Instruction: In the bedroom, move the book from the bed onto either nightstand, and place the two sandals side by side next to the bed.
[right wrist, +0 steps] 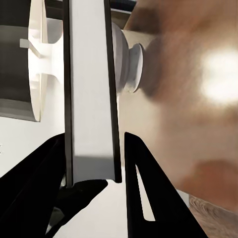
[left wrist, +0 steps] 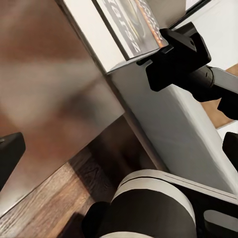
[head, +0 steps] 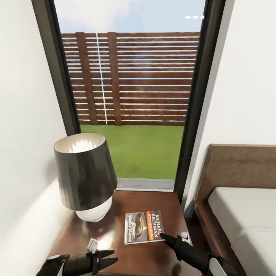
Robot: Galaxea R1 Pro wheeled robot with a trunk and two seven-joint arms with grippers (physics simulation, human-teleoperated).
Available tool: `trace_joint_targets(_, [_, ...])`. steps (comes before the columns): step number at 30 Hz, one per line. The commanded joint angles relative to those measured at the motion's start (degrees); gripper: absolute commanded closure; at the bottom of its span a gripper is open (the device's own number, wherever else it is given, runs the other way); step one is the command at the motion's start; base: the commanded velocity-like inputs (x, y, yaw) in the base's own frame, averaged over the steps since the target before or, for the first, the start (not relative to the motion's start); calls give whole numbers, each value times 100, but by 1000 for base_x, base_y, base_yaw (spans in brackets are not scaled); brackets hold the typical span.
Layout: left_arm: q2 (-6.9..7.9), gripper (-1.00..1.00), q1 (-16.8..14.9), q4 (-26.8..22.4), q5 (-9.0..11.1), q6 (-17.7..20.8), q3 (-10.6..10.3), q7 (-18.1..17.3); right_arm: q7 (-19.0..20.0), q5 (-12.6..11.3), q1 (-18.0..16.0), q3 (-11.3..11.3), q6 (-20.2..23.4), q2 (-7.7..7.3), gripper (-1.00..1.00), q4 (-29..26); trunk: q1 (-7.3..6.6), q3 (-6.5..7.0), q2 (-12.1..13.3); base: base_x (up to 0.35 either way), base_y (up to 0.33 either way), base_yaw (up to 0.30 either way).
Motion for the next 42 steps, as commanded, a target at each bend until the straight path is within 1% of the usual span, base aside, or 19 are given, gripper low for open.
trace_joint_targets(1, [-8, -100, -5, -5, -60, 60, 43, -40, -9, -47, -3, 14, 29, -5, 100, 0, -1, -6, -3, 0, 0, 0])
trace_joint_targets(12, [-6, -100, -5, -7, -62, 60, 43, -40, -7, -47, -3, 14, 30, -5, 100, -1, -1, -6, -3, 0, 0, 0])
trace_joint_targets(25, [-7, -100, -5, -8, -63, 60, 43, -40, -16, -40, -3, 14, 30, -5, 100, -1, 284, -239, -524, 0, 0, 0])
trace_joint_targets(32, [-9, -100, -5, -10, -62, 60, 43, -40, -16, -39, -3, 14, 30, -5, 100, -1, 284, -239, -524, 0, 0, 0])
trace_joint_targets(40, [-7, -100, -5, -10, -60, 60, 43, -40, -20, -39, -3, 14, 25, -5, 100, -1, 460, -383, -845, 0, 0, 0])
trace_joint_targets(42, [-7, -100, -5, -10, -60, 60, 43, -40, -23, -39, -3, 16, 23, -5, 100, -1, 460, -383, -845, 0, 0, 0])
